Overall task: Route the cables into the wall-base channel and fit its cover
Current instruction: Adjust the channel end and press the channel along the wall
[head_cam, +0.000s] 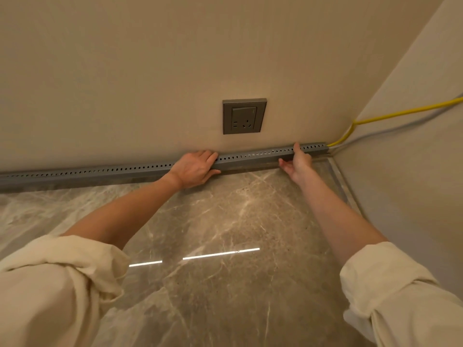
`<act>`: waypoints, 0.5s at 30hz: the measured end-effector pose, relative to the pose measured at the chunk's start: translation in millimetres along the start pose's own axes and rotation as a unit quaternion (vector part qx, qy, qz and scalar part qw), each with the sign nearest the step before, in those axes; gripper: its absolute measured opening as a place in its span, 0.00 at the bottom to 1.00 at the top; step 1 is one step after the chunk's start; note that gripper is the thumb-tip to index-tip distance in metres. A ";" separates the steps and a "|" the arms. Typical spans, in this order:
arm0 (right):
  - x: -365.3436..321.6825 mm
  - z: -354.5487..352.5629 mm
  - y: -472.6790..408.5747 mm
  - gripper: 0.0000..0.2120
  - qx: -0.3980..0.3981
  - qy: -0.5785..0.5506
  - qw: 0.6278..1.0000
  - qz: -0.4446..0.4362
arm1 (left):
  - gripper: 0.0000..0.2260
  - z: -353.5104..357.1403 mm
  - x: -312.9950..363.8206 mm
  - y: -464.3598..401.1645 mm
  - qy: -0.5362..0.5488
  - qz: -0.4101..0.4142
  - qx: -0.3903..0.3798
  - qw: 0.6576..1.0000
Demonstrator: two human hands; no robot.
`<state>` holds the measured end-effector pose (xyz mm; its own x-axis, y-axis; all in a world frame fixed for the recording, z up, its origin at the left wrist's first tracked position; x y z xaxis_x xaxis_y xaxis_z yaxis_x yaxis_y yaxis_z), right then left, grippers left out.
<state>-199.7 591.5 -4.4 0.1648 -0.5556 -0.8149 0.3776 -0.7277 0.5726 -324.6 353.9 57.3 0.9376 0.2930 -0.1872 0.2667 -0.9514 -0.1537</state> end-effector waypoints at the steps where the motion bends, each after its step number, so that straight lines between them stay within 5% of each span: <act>1: 0.6 3.6 1.3 0.20 -0.011 -0.024 1.000 0.009 | 0.23 -0.9 -0.7 3.2 0.004 -0.005 0.002 1.000; 15: -10.4 -4.0 -4.8 0.19 -0.016 -0.066 0.998 -0.016 | 0.12 -16.7 -49.2 60.8 -0.038 -0.121 0.014 0.992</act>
<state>-199.6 602.3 1.1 0.0316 -0.5817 -0.8128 0.4091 -0.7344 0.5415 -350.8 280.0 73.3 0.8265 0.5205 -0.2145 0.4750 -0.8492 -0.2306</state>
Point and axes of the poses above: each hand's wrist, its own y-axis away from the middle knuckle, its own z-axis out of the palm, x = y × z, the point moved 10 cm from there along -y, towards the middle knuckle, and after that the axes turned 1 degree about x, right-handed, at the moved point
